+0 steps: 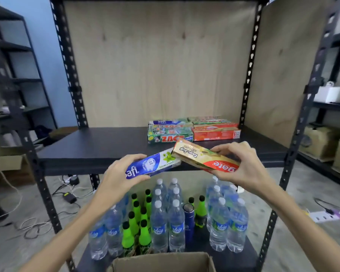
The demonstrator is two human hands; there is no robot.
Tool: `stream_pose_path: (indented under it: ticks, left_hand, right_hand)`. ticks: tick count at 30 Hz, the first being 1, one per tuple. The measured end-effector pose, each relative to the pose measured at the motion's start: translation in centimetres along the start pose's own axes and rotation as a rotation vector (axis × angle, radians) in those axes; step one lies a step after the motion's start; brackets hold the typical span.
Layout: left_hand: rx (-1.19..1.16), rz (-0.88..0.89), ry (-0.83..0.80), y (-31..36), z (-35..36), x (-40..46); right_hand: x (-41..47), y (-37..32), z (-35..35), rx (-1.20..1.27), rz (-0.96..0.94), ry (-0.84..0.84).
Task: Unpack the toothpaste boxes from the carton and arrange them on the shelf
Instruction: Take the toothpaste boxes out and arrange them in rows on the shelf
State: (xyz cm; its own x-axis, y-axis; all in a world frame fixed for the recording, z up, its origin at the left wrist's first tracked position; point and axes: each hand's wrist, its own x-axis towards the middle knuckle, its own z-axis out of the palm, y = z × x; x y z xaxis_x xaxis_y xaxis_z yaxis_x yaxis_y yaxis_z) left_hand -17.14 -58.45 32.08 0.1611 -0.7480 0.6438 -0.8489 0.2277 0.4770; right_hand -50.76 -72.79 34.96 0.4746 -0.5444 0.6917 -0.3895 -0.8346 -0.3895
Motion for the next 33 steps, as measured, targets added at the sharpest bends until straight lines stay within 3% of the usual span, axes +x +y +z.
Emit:
stream_pose_path:
  ticks: [11,20,33]
  left_hand:
    - [0.188,0.112,0.049,1.3,1.5,14.3]
    - [0.33,0.057,-0.044,-6.0,7.5,27.4]
    - [0.319,-0.024,-0.131,-12.1,14.8,35.8]
  right_hand:
    - [10.2,4.5,-3.0,-0.2,-0.012,0.111]
    - [21.9,14.5,0.0,-0.523,-0.01,-0.002]
    - [28.1,24.4,7.3,-0.368,0.124,-0.104]
